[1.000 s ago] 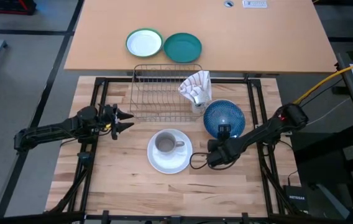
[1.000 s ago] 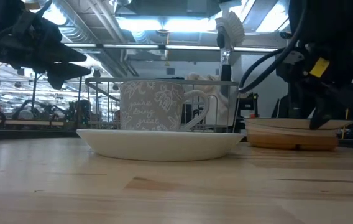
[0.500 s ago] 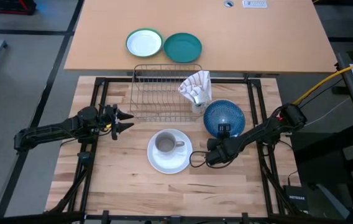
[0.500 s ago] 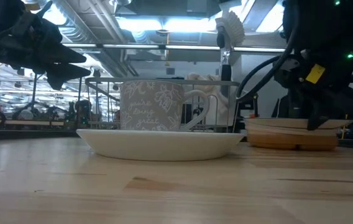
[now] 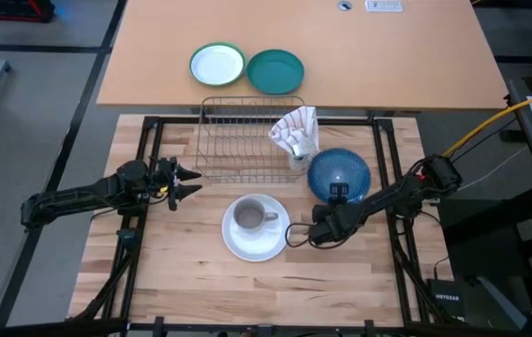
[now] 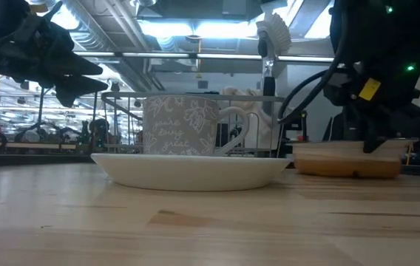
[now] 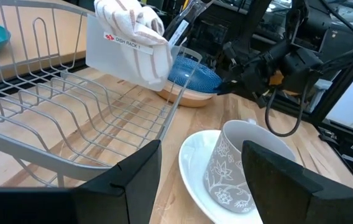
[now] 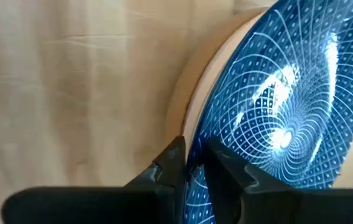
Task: Sort dishes
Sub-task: Put the blue patterned plate in the dish rack
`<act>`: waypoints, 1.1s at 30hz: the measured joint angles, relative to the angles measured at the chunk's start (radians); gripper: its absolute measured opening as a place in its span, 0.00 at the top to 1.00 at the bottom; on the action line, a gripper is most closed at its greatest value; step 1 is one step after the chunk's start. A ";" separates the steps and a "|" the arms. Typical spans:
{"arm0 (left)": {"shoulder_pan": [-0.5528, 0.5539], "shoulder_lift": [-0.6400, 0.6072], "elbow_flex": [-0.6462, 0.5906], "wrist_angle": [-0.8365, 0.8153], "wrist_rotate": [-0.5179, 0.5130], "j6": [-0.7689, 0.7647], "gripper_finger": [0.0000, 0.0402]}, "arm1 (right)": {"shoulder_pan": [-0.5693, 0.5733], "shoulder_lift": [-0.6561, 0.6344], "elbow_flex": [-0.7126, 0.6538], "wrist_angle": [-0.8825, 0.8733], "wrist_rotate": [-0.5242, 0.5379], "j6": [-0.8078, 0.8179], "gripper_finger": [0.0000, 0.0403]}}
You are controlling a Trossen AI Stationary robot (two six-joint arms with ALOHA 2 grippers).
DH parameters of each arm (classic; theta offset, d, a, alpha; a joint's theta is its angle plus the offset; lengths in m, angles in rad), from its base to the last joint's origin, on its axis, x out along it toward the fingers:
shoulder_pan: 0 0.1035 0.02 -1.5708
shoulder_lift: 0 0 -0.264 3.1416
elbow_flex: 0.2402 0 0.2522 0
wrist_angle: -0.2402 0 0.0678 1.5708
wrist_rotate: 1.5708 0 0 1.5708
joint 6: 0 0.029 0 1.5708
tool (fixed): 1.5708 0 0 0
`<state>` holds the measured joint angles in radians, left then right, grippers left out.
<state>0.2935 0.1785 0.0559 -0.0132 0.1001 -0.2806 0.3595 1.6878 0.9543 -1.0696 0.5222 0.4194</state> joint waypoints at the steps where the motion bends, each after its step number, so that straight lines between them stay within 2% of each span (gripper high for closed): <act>1: 0.000 0.000 0.000 0.000 0.000 0.000 0.47 | 0.000 0.000 0.000 -0.001 -0.003 0.000 0.86; 9: 0.000 0.000 0.000 -0.005 0.000 0.000 0.47 | 0.000 0.000 0.016 -0.023 -0.039 0.004 0.90; 23: 0.000 0.000 0.000 -0.006 0.000 -0.008 0.47 | 0.000 0.000 0.201 -0.173 -0.043 0.003 0.94; 33: 0.000 0.000 0.000 -0.006 0.000 -0.008 0.47 | 0.000 0.000 0.209 -0.189 -0.067 0.002 0.94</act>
<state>0.2935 0.1783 0.0559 -0.0193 0.1001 -0.2882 0.3595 1.6875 1.1637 -1.2584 0.4556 0.4216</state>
